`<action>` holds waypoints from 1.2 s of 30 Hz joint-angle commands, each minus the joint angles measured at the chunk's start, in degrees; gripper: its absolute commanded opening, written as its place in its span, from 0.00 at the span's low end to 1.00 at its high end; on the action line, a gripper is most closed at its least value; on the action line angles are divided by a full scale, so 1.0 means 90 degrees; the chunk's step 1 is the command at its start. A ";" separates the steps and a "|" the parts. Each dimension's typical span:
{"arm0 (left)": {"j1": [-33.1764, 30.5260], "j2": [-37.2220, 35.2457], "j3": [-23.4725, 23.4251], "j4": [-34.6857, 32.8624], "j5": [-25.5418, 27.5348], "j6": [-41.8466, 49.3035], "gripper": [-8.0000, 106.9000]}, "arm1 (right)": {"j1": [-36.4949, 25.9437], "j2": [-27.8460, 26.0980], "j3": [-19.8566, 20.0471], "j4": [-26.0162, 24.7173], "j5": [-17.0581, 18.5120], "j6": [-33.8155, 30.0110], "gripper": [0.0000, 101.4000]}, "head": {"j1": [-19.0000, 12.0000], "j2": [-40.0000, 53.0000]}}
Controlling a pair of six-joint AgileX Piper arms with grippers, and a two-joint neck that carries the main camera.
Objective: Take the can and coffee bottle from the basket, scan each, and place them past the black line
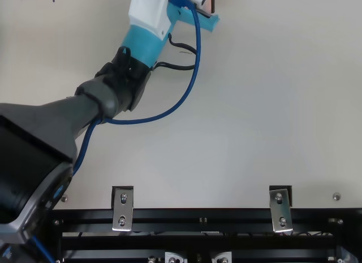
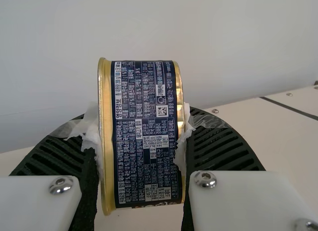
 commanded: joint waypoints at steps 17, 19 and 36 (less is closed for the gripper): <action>-0.0168 0.0458 -0.0616 0.0033 -0.0035 -0.0178 0.16 | 0.0000 0.0000 0.0000 0.0000 0.0000 0.0000 1.00 | -0.0020 -0.0018; -0.0194 0.0477 -0.0681 0.0024 0.0021 -0.0171 0.16 | 0.0000 0.0000 0.0000 0.0000 0.0000 0.0000 1.00 | -0.0020 -0.0018; -0.0421 -0.0063 0.0365 -0.0205 -0.0395 -0.0003 0.16 | 0.0000 0.0000 0.0000 0.0000 0.0000 0.0000 1.00 | -0.0020 -0.0018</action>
